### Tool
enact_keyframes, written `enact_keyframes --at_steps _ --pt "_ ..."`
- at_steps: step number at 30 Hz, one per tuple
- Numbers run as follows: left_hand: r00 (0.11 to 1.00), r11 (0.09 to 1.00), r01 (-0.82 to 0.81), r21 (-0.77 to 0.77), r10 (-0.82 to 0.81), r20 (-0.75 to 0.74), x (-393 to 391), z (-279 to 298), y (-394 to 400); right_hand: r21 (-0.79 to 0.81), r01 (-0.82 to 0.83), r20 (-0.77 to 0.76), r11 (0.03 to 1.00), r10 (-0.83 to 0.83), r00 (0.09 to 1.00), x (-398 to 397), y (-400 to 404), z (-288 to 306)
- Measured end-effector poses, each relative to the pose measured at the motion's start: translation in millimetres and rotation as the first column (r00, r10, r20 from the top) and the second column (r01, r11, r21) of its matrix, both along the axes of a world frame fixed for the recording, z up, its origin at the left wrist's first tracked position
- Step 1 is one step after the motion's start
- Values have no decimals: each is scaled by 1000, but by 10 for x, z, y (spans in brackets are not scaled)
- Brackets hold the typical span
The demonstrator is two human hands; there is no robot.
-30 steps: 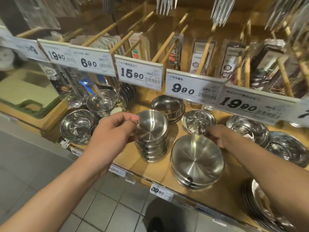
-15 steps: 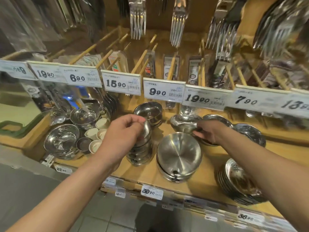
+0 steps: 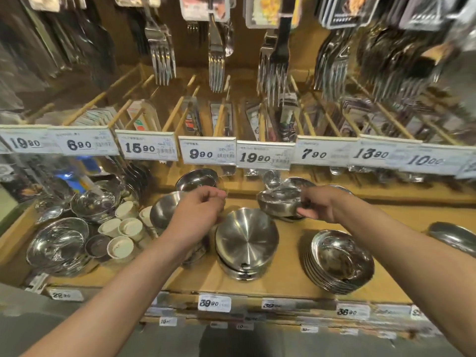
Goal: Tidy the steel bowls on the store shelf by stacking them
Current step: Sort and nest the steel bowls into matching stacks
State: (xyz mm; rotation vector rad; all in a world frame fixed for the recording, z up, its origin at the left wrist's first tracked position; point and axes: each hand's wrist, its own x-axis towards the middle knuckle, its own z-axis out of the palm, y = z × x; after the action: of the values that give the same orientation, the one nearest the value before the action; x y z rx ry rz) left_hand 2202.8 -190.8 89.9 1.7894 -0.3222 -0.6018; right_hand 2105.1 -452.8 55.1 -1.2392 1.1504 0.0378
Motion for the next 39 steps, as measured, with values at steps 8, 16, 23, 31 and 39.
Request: enact_keyframes --at_steps 8,16,23,31,39 --pt "968 971 220 97 -204 -149 -321 -132 -515 70 41 -19 997 -39 999 -666 9 214" --pt "827 928 351 -128 -371 -423 -683 -253 -902 38 121 83 992 -124 989 -1027 120 256" --pt "941 996 75 44 -56 -334 -597 -277 -1232 -37 38 41 999 -36 999 -992 -441 204" --pt "898 954 -295 56 297 -324 -390 -164 -1001 -127 67 47 990 -61 997 -558 -1043 -409" --pt "823 875 -484 -8 452 -344 -666 -156 -665 -207 -184 -69 961 173 983 -136 -1057 -801"
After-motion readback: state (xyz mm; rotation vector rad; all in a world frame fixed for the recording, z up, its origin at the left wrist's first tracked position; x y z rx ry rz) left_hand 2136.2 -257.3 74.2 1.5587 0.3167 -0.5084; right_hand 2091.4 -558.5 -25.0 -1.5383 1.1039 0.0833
